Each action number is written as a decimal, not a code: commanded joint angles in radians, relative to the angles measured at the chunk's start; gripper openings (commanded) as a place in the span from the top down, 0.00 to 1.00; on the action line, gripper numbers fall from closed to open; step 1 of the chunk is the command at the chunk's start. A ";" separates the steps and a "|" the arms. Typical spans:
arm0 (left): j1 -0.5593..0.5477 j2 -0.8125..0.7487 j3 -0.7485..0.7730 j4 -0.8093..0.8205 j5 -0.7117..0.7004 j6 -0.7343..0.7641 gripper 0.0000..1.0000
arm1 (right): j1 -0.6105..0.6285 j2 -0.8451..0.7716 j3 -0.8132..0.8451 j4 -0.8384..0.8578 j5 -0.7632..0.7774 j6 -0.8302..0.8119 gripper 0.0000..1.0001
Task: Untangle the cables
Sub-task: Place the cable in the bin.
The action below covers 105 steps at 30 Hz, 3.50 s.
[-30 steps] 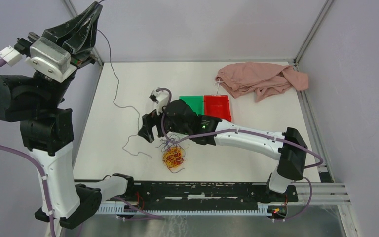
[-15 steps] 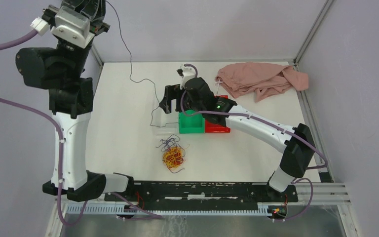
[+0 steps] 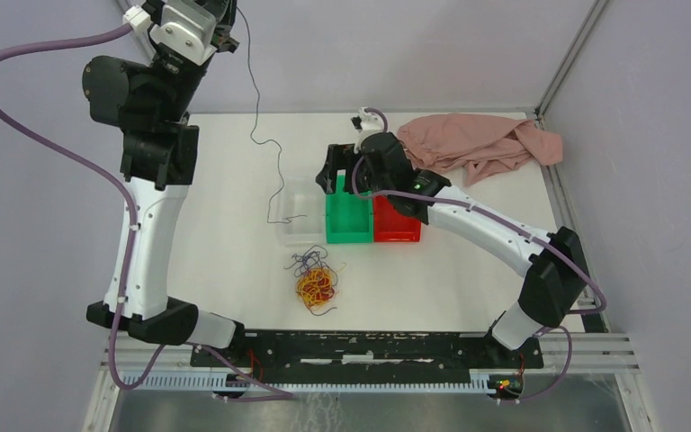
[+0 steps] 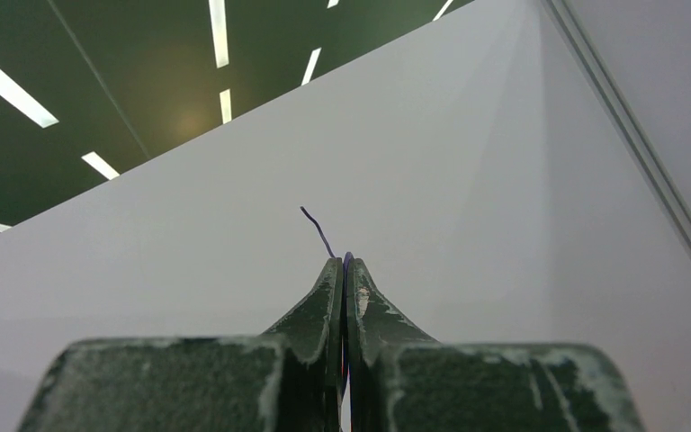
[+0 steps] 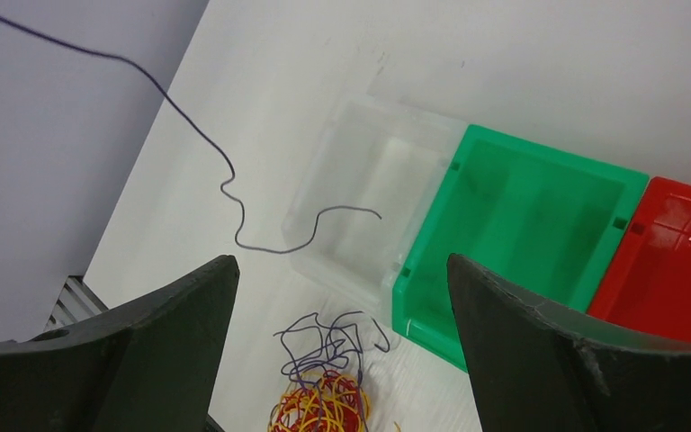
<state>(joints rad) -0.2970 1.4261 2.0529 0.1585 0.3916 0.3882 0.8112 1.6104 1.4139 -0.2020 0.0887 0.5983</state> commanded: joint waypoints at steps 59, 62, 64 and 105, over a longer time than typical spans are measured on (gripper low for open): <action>-0.148 -0.208 -0.582 -1.058 0.048 -0.058 0.97 | -0.040 -0.102 -0.021 -0.444 -0.011 0.254 0.10; -0.149 -0.174 -0.581 -1.070 0.049 -0.061 0.97 | -0.040 -0.088 0.003 -0.451 -0.017 0.236 0.10; -0.149 -0.150 -0.583 -1.073 0.062 -0.068 0.97 | -0.039 -0.078 0.022 -0.452 -0.024 0.214 0.10; -0.163 0.123 -0.435 -1.011 -0.217 0.030 0.97 | -0.040 -0.145 -0.027 -0.312 -0.009 0.039 0.11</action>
<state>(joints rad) -0.4561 1.5158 1.5059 -0.8909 0.2787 0.3882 0.7765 1.4990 1.3922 -0.5827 0.0860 0.6521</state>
